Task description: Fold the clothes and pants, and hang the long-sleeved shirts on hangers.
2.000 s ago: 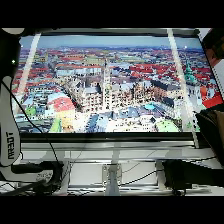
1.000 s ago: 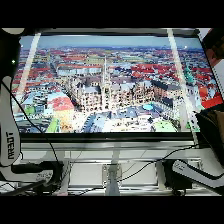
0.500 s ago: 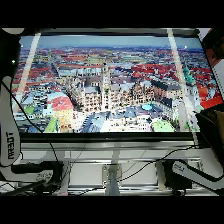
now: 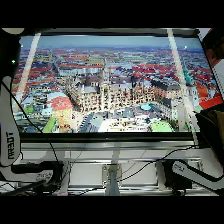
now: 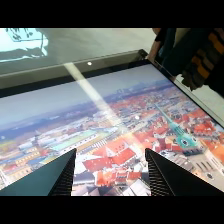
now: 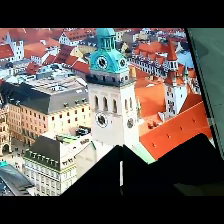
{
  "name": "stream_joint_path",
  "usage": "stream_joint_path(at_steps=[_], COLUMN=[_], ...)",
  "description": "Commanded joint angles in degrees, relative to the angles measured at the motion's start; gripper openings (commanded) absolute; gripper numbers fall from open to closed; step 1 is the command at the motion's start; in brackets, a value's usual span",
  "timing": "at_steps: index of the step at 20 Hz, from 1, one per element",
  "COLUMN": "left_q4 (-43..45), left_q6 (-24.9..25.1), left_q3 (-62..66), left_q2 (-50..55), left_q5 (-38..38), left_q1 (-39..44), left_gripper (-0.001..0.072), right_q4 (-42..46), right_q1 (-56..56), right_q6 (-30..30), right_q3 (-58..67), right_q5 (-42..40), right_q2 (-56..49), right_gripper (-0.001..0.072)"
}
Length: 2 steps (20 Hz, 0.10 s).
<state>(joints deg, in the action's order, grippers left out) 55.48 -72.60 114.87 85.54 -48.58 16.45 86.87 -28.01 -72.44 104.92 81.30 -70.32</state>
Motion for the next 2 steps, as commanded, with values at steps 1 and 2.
stream_joint_path(at_steps=[1,2], left_q4=[0.00,0.00], left_q6=[0.00,0.00], left_q3=[0.02,0.02], left_q2=[-0.02,-0.02], left_q5=[0.00,0.00], left_q1=[0.00,0.00], left_gripper=[0.0469,0.0468], right_q4=[-0.02,-0.02], right_q1=[0.04,0.04], right_q6=[-0.02,-0.02], right_q3=[0.07,0.07], right_q5=[0.00,0.00], right_q2=[0.04,0.04], right_gripper=[0.0034,0.0034])
